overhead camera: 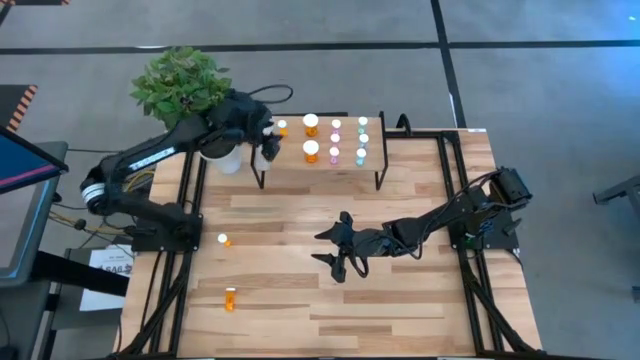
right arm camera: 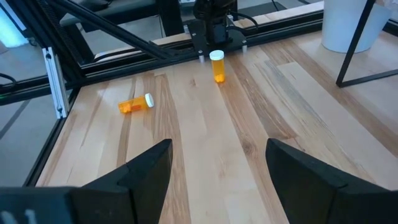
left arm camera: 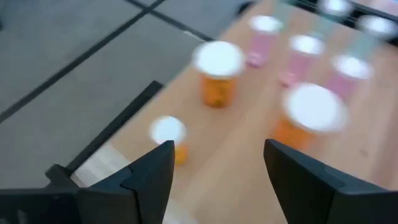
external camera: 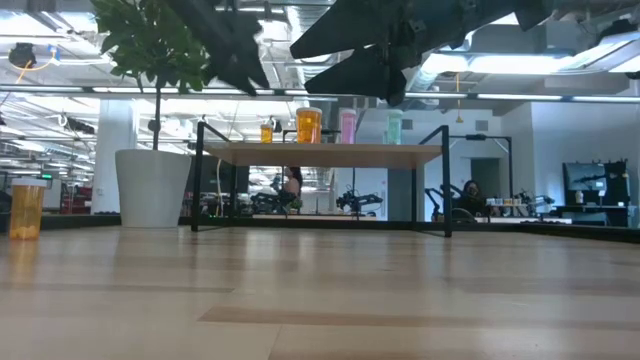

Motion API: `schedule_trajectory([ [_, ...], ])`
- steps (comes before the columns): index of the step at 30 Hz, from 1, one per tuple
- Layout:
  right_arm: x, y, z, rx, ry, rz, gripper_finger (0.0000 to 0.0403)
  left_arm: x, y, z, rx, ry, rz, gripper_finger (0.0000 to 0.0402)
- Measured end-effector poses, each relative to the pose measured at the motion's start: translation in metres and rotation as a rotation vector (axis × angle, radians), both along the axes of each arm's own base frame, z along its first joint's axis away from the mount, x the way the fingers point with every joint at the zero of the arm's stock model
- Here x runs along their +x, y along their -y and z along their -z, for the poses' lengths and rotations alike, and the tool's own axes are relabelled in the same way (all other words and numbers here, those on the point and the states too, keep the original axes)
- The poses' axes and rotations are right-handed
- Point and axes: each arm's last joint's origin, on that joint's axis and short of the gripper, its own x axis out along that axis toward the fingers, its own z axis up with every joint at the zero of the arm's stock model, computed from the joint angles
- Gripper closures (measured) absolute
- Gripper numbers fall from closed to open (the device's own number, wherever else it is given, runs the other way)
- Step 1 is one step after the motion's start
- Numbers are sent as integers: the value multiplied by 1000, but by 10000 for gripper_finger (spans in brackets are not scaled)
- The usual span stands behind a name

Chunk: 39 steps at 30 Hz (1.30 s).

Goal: Pick and place medicine bottles onto shelf by color
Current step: Put the top small orange pill bottle on the shelf aligned with the other small orange pill bottle

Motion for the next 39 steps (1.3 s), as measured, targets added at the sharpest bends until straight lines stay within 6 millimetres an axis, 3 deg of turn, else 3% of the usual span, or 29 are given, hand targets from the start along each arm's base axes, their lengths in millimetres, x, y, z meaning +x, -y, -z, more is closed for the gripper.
schedule_trajectory([
  [4, 0, 0, 0, 0, 1, 0, 121, -9, 45, -15, 39, 12, 167, 168],
  [8, 0, -1, 0, 1, 2, -3, 121, -28, 98, -13, -2, 42, 269, 168],
  [12, 0, -2, 0, 1, 2, -5, 121, -57, 142, 4, -86, 74, 279, 168],
  [16, 0, -2, 0, 2, 4, -5, 121, -85, 171, 34, -233, 69, 250, 168],
  [22, 0, -2, -1, 4, 12, -5, 121, -112, 195, 76, -315, -75, 228, 168],
  [29, 0, -4, -1, 9, 17, -9, 121, -135, 202, 113, -356, -353, 197, 168],
  [39, 0, -4, -1, 13, 17, -8, 121, -130, 210, 129, -411, -383, 235, 168],
])
